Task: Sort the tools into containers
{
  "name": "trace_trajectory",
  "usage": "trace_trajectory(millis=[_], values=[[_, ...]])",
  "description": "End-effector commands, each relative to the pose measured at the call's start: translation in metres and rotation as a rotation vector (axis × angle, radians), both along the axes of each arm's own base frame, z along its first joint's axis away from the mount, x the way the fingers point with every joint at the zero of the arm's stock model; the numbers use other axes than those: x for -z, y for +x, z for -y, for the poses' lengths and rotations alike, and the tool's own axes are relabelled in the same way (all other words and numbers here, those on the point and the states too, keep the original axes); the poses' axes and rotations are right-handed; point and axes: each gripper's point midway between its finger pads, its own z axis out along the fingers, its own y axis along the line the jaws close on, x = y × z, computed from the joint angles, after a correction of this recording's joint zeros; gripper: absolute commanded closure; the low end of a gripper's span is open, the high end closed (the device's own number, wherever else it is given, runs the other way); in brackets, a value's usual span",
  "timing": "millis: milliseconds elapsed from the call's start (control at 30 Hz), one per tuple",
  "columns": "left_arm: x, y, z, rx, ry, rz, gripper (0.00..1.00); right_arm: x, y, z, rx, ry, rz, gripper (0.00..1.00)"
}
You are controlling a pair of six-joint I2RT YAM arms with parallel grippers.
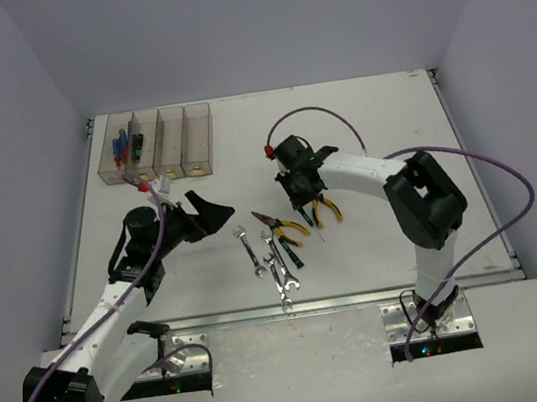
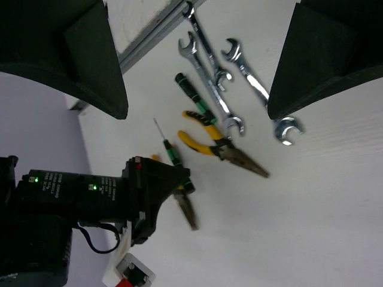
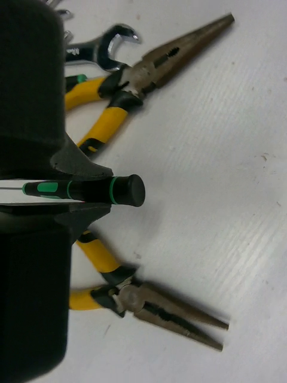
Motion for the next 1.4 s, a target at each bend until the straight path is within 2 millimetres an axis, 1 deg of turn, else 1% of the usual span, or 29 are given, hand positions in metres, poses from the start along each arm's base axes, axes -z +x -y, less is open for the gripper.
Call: trace_trajectory(millis=[0, 33, 133, 167, 200, 233, 333, 400, 467, 567, 600, 633, 700, 733, 833, 867, 900, 933, 967, 1000, 1033, 1067, 1100, 1133, 1200, 1267, 1300, 1333, 1367], values=[[-0.07, -0.049, 0.067, 0.395, -0.255, 0.382, 0.0, -0.104, -0.006, -0.02, 0.028, 0.287, 0.159, 1.0], [-0.071, -0.048, 0.072, 0.4, -0.244, 0.412, 0.0, -0.121, -0.016, -0.029, -0.012, 0.373, 0.162, 1.0], [-0.075, -0.056, 0.103, 0.48, -0.233, 0.452, 0.03, -0.177, -0.055, -0.061, -0.174, 0.678, 0.16, 1.0], [-0.078, -0.06, 0.112, 0.503, -0.239, 0.46, 0.05, -0.194, -0.067, -0.068, -0.214, 0.762, 0.158, 1.0], [-0.08, -0.062, 0.12, 0.521, -0.248, 0.468, 0.07, -0.21, -0.078, -0.072, -0.248, 0.833, 0.157, 1.0], [-0.082, -0.059, 0.122, 0.509, -0.253, 0.466, 0.09, -0.22, -0.083, -0.072, -0.27, 0.87, 0.174, 1.0], [-0.089, -0.053, 0.129, 0.486, -0.279, 0.477, 0.14, -0.244, -0.097, -0.072, -0.325, 0.934, 0.206, 1.0], [-0.095, -0.052, 0.134, 0.496, -0.292, 0.488, 0.18, -0.251, -0.101, -0.072, -0.345, 0.957, 0.209, 1.0], [-0.103, -0.057, 0.141, 0.521, -0.314, 0.511, 0.2, -0.261, -0.114, -0.074, -0.371, 1.011, 0.181, 1.0], [-0.113, -0.062, 0.146, 0.537, -0.346, 0.54, 0.33, -0.274, -0.119, -0.075, -0.404, 1.051, 0.197, 1.0], [-0.115, -0.064, 0.149, 0.548, -0.357, 0.547, 0.44, -0.275, -0.118, -0.075, -0.4, 1.055, 0.202, 1.0], [-0.115, -0.064, 0.15, 0.55, -0.358, 0.545, 0.46, -0.274, -0.118, -0.075, -0.399, 1.056, 0.205, 1.0], [-0.116, -0.065, 0.153, 0.557, -0.375, 0.541, 0.61, -0.277, -0.119, -0.077, -0.405, 1.075, 0.206, 1.0], [-0.117, -0.067, 0.154, 0.562, -0.382, 0.543, 0.64, -0.277, -0.12, -0.077, -0.406, 1.082, 0.202, 1.0], [-0.122, -0.071, 0.155, 0.58, -0.402, 0.559, 0.95, -0.276, -0.118, -0.077, -0.394, 1.084, 0.204, 1.0], [-0.123, -0.071, 0.154, 0.576, -0.403, 0.562, 1.0, -0.274, -0.117, -0.077, -0.387, 1.076, 0.207, 1.0], [-0.125, -0.068, 0.153, 0.556, -0.397, 0.564, 1.0, -0.271, -0.113, -0.074, -0.371, 1.054, 0.218, 0.92], [-0.127, -0.06, 0.152, 0.517, -0.376, 0.559, 1.0, -0.268, -0.108, -0.07, -0.338, 1.014, 0.239, 0.73], [-0.123, -0.04, 0.151, 0.434, -0.307, 0.52, 1.0, -0.261, -0.098, -0.06, -0.267, 0.95, 0.265, 0.31], [-0.093, -0.021, 0.149, 0.371, -0.173, 0.416, 1.0, -0.254, -0.077, -0.044, -0.139, 0.863, 0.334, 0.08], [-0.079, -0.001, 0.142, 0.286, -0.065, 0.352, 1.0, -0.246, -0.061, -0.023, -0.01, 0.761, 0.383, 0.02], [-0.079, 0.022, 0.132, 0.179, 0.015, 0.328, 1.0, -0.238, -0.054, 0.002, 0.101, 0.649, 0.41, 0.01], [-0.058, 0.032, 0.121, 0.14, 0.136, 0.269, 1.0, -0.243, -0.051, 0.024, 0.166, 0.583, 0.477, 0.01], [-0.055, 0.047, 0.116, 0.097, 0.208, 0.239, 1.0, -0.247, -0.049, 0.044, 0.231, 0.525, 0.534, 0.01], [-0.03, 0.075, 0.081, -0.036, 0.396, 0.127, 1.0, -0.253, -0.051, 0.092, 0.366, 0.396, 0.654, 0.01], [-0.019, 0.098, 0.051, -0.12, 0.527, 0.052, 1.0, -0.255, -0.056, 0.111, 0.4, 0.346, 0.693, 0.01], [-0.018, 0.111, 0.038, -0.159, 0.579, 0.032, 1.0, -0.254, -0.058, 0.114, 0.397, 0.335, 0.694, 0.01], [-0.025, 0.139, 0.017, -0.237, 0.631, 0.007, 1.0, -0.25, -0.062, 0.115, 0.378, 0.317, 0.687, 0.01], [-0.023, 0.15, -0.003, -0.261, 0.716, -0.036, 1.0, -0.247, -0.064, 0.116, 0.369, 0.307, 0.68, 0.01]])
